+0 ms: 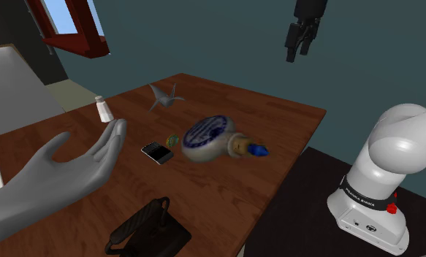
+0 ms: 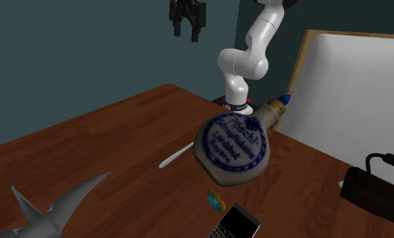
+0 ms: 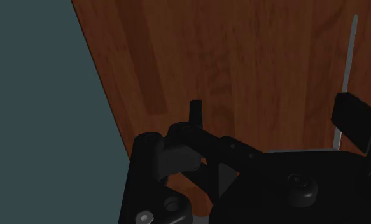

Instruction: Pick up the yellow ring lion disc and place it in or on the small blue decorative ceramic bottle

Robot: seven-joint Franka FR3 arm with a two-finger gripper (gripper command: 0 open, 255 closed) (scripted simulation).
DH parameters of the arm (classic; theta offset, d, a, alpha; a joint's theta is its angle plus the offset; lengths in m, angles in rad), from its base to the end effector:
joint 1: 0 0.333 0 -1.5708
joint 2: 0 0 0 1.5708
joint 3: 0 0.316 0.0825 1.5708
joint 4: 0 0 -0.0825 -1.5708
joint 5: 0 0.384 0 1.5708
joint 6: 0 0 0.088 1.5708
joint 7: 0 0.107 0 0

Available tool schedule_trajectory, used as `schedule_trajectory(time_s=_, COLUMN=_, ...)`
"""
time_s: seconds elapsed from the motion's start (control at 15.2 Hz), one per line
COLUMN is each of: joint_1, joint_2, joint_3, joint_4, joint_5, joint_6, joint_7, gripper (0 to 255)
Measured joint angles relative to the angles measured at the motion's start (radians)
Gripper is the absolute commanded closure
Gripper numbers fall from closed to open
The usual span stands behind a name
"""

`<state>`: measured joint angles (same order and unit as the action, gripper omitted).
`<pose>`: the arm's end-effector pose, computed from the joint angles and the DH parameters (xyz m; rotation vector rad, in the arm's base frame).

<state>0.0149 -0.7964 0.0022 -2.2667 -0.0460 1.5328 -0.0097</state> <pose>0.3001 0.0003 0.6324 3.0926 0.0356 0.0969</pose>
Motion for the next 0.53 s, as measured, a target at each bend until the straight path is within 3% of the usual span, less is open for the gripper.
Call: schedule_trajectory(time_s=0.53, joint_1=0.036, joint_2=0.133, joint_3=0.092, joint_4=0.013, joint_5=0.062, joint_6=0.09, joint_7=0.091, gripper=0)
